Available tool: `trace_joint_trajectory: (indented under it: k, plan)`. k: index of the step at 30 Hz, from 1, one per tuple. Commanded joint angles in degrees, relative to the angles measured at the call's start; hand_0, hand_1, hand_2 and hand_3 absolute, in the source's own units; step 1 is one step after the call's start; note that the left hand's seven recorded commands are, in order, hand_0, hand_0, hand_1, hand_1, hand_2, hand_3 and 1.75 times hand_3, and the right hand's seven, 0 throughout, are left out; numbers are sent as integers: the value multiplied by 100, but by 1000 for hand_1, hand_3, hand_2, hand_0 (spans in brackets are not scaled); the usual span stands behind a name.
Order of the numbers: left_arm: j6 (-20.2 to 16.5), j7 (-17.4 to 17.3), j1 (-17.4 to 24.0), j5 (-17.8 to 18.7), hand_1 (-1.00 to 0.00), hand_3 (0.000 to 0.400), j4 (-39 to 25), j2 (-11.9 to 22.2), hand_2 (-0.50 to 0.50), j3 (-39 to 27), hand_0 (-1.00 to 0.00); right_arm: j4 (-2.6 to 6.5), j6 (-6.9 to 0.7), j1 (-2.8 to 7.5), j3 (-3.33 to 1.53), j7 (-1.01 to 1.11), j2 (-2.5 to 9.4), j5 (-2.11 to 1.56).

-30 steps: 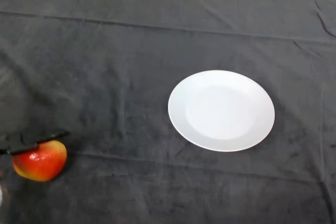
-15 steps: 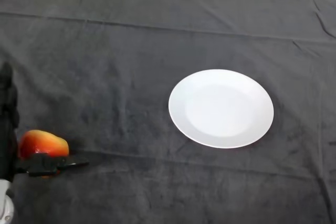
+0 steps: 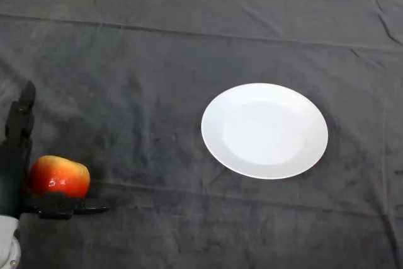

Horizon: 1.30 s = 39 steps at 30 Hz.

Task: Move the apple to the plate

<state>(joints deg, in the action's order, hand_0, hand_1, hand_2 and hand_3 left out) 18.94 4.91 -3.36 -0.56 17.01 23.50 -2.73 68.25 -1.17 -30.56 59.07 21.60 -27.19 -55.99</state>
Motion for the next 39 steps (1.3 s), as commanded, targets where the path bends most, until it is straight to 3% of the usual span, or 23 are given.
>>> trace_joint_trajectory:
  k: [1,21,22,23,24,25,39]
  plan:
    - [-85,119,-163,-175,0,0,297,313,0,117,0,-224,5,-90,55,-86,3,-83]
    - [-528,572,-520,-806,0,0,520,62,0,534,0,-231,2,-88,52,-93,5,-88]
    - [-528,571,-524,-817,-16,146,521,67,-175,548,-365,-232,2,-88,52,-93,5,-88]
    - [-526,568,-527,-826,-145,207,521,75,-186,560,-518,-232,2,-88,52,-93,5,-88]
    - [-522,565,-531,-833,-620,400,524,84,-190,568,-1000,-232,2,-88,52,-93,5,-88]
    - [-517,560,-534,-838,-1000,400,525,95,0,572,-1000,-232,2,-88,52,-94,5,-88]
    - [-419,658,-570,-985,-1000,400,576,154,0,645,-1000,-232,2,-87,51,-94,5,-91]
